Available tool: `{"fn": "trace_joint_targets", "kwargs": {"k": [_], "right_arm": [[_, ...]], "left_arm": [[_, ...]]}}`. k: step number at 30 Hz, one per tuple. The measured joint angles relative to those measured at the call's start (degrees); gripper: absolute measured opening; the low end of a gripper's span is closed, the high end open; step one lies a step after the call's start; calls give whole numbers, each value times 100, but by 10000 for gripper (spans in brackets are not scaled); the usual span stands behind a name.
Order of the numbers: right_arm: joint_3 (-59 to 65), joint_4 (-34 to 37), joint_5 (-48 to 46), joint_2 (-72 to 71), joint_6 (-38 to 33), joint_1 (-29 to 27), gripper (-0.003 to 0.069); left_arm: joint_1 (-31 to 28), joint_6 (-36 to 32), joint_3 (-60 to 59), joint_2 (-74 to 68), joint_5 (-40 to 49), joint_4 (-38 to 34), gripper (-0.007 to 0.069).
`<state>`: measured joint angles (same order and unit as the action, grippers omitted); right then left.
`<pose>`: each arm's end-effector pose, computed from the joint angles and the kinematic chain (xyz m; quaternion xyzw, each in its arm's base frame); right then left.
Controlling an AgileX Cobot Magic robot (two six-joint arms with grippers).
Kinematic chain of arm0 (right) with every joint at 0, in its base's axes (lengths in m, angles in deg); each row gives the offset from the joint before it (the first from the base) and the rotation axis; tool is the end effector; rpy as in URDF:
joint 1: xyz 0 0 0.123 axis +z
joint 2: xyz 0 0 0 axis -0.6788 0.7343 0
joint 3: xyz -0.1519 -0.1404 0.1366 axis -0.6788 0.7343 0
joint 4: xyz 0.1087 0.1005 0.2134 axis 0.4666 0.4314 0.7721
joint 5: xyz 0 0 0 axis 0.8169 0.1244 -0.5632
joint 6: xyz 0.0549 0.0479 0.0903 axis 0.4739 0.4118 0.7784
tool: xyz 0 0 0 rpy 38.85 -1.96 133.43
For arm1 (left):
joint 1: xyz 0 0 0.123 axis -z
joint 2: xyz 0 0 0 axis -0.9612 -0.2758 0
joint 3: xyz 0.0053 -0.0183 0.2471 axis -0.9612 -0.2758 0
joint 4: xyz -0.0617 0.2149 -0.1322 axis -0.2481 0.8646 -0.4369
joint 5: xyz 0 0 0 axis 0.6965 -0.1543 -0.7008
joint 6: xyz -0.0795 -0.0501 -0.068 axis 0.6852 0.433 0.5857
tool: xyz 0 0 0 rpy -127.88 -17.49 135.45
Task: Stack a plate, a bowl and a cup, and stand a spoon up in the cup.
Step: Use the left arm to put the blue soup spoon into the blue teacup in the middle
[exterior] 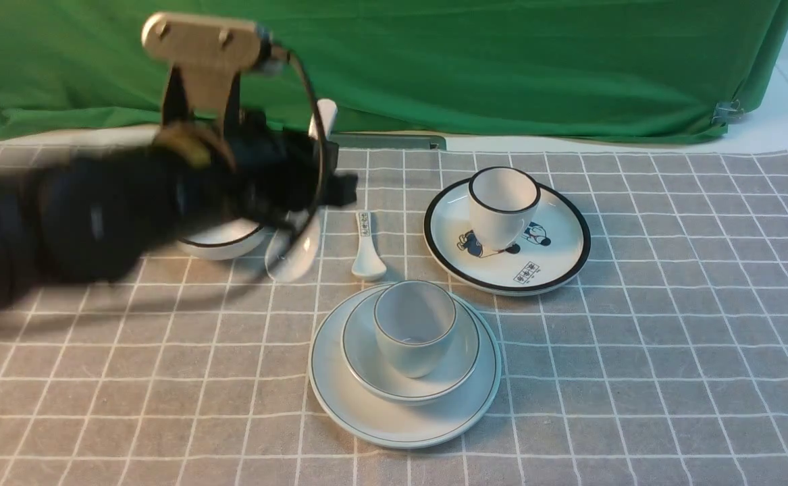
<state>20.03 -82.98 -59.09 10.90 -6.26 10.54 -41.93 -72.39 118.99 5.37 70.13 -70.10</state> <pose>0.1163 0.0983 0.3372 -0.2494 0.8496 0.1261 0.4473 0.2968 -0.1730 0.2334 0.2041 0.7590 -0.1226 0.6060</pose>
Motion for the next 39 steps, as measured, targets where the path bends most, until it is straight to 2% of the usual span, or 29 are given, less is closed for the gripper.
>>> {"fn": "trace_joint_targets", "kwargs": {"k": [7, 10, 14, 19, 25, 32, 39], "right_arm": [[0, -15, 153, 0, -10, 0, 123], [0, -15, 230, 0, -21, 0, 123], [0, -15, 244, 0, -21, 0, 123], [0, -15, 244, 0, -21, 0, 123], [0, -15, 250, 0, -23, 0, 123], [0, -15, 256, 0, -28, 0, 124], [0, -15, 256, 0, -28, 0, 127]], "left_arm": [[820, 275, -734, -200, -1772, 1157, 111], [857, 1187, -783, -494, -2804, 1473, 111], [851, 1831, -790, -878, -3906, 1644, 111], [851, 2103, -790, -1530, -4312, 1954, 111], [851, 2046, -784, -2054, -5061, 2081, 111], [851, 1844, -784, -2440, -5179, 1553, 111], [851, 1787, -780, -2577, -5208, 1541, 111]]}}
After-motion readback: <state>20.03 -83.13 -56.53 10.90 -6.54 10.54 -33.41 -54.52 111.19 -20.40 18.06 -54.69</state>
